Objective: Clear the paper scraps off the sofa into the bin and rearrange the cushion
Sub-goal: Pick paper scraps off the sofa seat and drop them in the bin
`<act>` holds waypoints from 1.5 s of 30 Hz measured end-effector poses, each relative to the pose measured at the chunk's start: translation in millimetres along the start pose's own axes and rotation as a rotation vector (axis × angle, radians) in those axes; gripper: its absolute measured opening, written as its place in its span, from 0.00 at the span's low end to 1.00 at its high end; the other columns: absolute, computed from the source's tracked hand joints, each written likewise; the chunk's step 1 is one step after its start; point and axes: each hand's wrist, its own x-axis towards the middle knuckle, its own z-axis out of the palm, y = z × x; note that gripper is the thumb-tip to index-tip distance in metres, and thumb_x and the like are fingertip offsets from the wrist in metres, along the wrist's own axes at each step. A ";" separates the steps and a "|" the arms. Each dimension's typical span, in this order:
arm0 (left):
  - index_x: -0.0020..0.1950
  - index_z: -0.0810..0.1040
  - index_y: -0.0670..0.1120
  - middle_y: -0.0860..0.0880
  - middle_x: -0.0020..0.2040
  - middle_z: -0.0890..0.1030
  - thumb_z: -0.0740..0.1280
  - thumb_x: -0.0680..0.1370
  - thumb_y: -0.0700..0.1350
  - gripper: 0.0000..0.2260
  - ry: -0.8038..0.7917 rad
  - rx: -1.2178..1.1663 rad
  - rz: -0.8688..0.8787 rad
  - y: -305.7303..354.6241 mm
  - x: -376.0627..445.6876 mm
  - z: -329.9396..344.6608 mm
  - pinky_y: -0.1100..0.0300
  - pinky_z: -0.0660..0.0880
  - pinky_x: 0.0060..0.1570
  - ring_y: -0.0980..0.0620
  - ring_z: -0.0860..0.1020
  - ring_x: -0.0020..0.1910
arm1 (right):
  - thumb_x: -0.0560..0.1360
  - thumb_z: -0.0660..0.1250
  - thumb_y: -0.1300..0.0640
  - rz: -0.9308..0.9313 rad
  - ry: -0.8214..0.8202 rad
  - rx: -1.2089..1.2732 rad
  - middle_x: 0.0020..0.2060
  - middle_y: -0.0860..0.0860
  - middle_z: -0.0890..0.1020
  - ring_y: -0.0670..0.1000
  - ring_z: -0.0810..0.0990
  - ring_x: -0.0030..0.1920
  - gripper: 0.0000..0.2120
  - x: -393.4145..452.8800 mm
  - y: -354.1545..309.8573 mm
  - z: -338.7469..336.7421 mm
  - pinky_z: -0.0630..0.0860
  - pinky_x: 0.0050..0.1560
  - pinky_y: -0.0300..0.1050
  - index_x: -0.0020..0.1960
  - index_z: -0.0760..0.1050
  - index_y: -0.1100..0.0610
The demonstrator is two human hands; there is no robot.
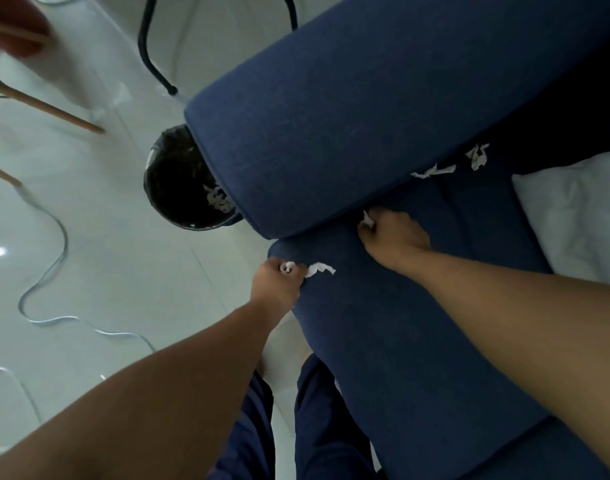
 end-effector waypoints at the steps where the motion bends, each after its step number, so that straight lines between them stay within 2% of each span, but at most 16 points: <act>1: 0.49 0.80 0.44 0.41 0.41 0.85 0.70 0.77 0.49 0.09 -0.023 0.008 -0.018 -5.0 -1.9 -8.1 0.52 0.80 0.34 0.43 0.84 0.37 | 0.83 0.59 0.46 -0.021 -0.042 0.010 0.44 0.49 0.82 0.52 0.80 0.42 0.12 -6.3 -2.6 1.3 0.79 0.40 0.50 0.49 0.74 0.53; 6: 0.50 0.79 0.44 0.43 0.42 0.86 0.69 0.78 0.47 0.07 -0.011 -0.029 -0.063 -42.9 1.6 -54.9 0.61 0.74 0.27 0.49 0.80 0.31 | 0.83 0.60 0.46 -0.073 -0.154 -0.049 0.39 0.50 0.80 0.53 0.80 0.39 0.13 -29.4 -39.0 20.0 0.77 0.38 0.47 0.45 0.72 0.52; 10: 0.50 0.80 0.42 0.41 0.42 0.86 0.70 0.77 0.46 0.07 0.021 -0.082 -0.085 -68.7 9.2 -98.7 0.57 0.77 0.31 0.47 0.80 0.30 | 0.83 0.59 0.46 -0.082 -0.205 -0.071 0.41 0.49 0.80 0.53 0.79 0.41 0.13 -42.1 -84.8 55.4 0.70 0.35 0.46 0.42 0.69 0.50; 13: 0.50 0.80 0.42 0.41 0.43 0.86 0.70 0.76 0.47 0.08 0.033 -0.090 -0.078 -79.5 20.0 -131.0 0.52 0.80 0.36 0.46 0.81 0.32 | 0.82 0.61 0.46 -0.075 -0.217 -0.023 0.40 0.50 0.79 0.54 0.78 0.40 0.15 -50.2 -118.5 83.3 0.70 0.36 0.48 0.40 0.67 0.53; 15: 0.50 0.80 0.42 0.41 0.43 0.86 0.70 0.76 0.47 0.08 0.046 -0.101 -0.071 -81.8 30.2 -151.6 0.53 0.79 0.35 0.47 0.81 0.32 | 0.81 0.62 0.47 -0.086 -0.217 -0.023 0.39 0.51 0.79 0.56 0.78 0.40 0.15 -55.5 -139.5 100.8 0.72 0.37 0.49 0.40 0.68 0.55; 17: 0.50 0.80 0.42 0.40 0.44 0.86 0.69 0.76 0.46 0.08 0.066 -0.123 -0.066 -81.3 43.2 -171.6 0.57 0.77 0.30 0.48 0.80 0.31 | 0.80 0.63 0.47 -0.089 -0.228 -0.026 0.41 0.52 0.80 0.57 0.78 0.42 0.14 -60.4 -157.6 117.4 0.75 0.40 0.50 0.41 0.69 0.55; 20: 0.51 0.80 0.42 0.40 0.44 0.86 0.69 0.75 0.46 0.09 0.081 -0.158 -0.058 -73.9 63.2 -198.2 0.59 0.75 0.29 0.48 0.79 0.31 | 0.80 0.64 0.48 -0.068 -0.255 0.006 0.41 0.52 0.80 0.58 0.79 0.43 0.12 -66.6 -174.5 137.3 0.79 0.42 0.52 0.42 0.71 0.54; 25: 0.51 0.80 0.41 0.43 0.41 0.83 0.68 0.75 0.46 0.10 0.083 -0.184 -0.027 -47.6 95.2 -231.4 0.61 0.74 0.28 0.47 0.79 0.33 | 0.81 0.64 0.48 -0.025 -0.264 -0.023 0.39 0.49 0.78 0.55 0.79 0.42 0.12 -70.8 -179.4 161.7 0.77 0.42 0.51 0.43 0.71 0.53; 29: 0.51 0.79 0.45 0.43 0.46 0.84 0.68 0.74 0.47 0.08 0.119 -0.191 0.001 -29.3 116.5 -248.3 0.60 0.75 0.25 0.45 0.81 0.37 | 0.81 0.64 0.47 0.018 -0.258 -0.034 0.39 0.49 0.78 0.55 0.79 0.42 0.12 -67.4 -177.7 172.9 0.79 0.43 0.52 0.42 0.71 0.53; 31: 0.53 0.79 0.45 0.41 0.48 0.84 0.67 0.76 0.47 0.09 0.130 -0.185 0.016 -22.9 122.8 -254.2 0.53 0.83 0.32 0.45 0.83 0.38 | 0.81 0.64 0.47 0.031 -0.249 -0.036 0.39 0.49 0.79 0.55 0.79 0.42 0.13 -63.6 -179.5 173.5 0.80 0.44 0.54 0.42 0.71 0.53; 34: 0.58 0.77 0.46 0.43 0.51 0.84 0.69 0.78 0.50 0.12 0.134 -0.194 0.047 -17.8 128.8 -259.7 0.49 0.85 0.44 0.44 0.85 0.44 | 0.81 0.64 0.48 0.033 -0.231 -0.028 0.40 0.50 0.80 0.54 0.80 0.40 0.12 -53.6 -187.7 168.7 0.79 0.42 0.53 0.42 0.72 0.52; 36: 0.69 0.74 0.46 0.49 0.53 0.82 0.71 0.77 0.52 0.22 0.134 -0.198 0.085 -18.8 131.2 -262.4 0.48 0.84 0.51 0.46 0.83 0.51 | 0.81 0.64 0.48 0.026 -0.199 -0.021 0.40 0.51 0.80 0.55 0.80 0.41 0.12 -42.8 -197.6 163.7 0.80 0.42 0.53 0.42 0.72 0.52; 38: 0.79 0.66 0.47 0.52 0.61 0.78 0.72 0.76 0.54 0.33 0.115 -0.153 0.137 -22.0 129.2 -265.3 0.53 0.80 0.57 0.48 0.80 0.60 | 0.80 0.64 0.48 0.013 -0.156 -0.022 0.41 0.52 0.81 0.57 0.81 0.43 0.11 -30.1 -212.9 156.5 0.81 0.44 0.55 0.41 0.71 0.52; 40: 0.81 0.63 0.48 0.49 0.71 0.76 0.71 0.78 0.54 0.34 0.106 -0.046 0.192 -27.9 126.6 -268.4 0.60 0.73 0.55 0.48 0.76 0.66 | 0.79 0.64 0.49 -0.006 -0.108 -0.032 0.42 0.52 0.81 0.59 0.81 0.44 0.09 -16.5 -231.4 148.9 0.81 0.45 0.56 0.42 0.71 0.52; 42: 0.80 0.64 0.48 0.48 0.72 0.75 0.70 0.79 0.52 0.32 0.120 0.092 0.233 -34.6 123.8 -272.2 0.61 0.70 0.53 0.48 0.76 0.66 | 0.79 0.65 0.50 -0.019 -0.070 -0.035 0.44 0.53 0.80 0.60 0.80 0.44 0.08 -4.3 -253.2 138.4 0.81 0.45 0.54 0.45 0.72 0.52; 45: 0.79 0.65 0.48 0.47 0.71 0.75 0.70 0.79 0.52 0.30 0.133 0.283 0.293 -44.1 122.2 -278.4 0.58 0.72 0.58 0.47 0.74 0.69 | 0.80 0.64 0.52 -0.052 -0.001 -0.010 0.45 0.53 0.79 0.59 0.80 0.43 0.07 13.4 -283.1 125.0 0.81 0.45 0.53 0.45 0.71 0.53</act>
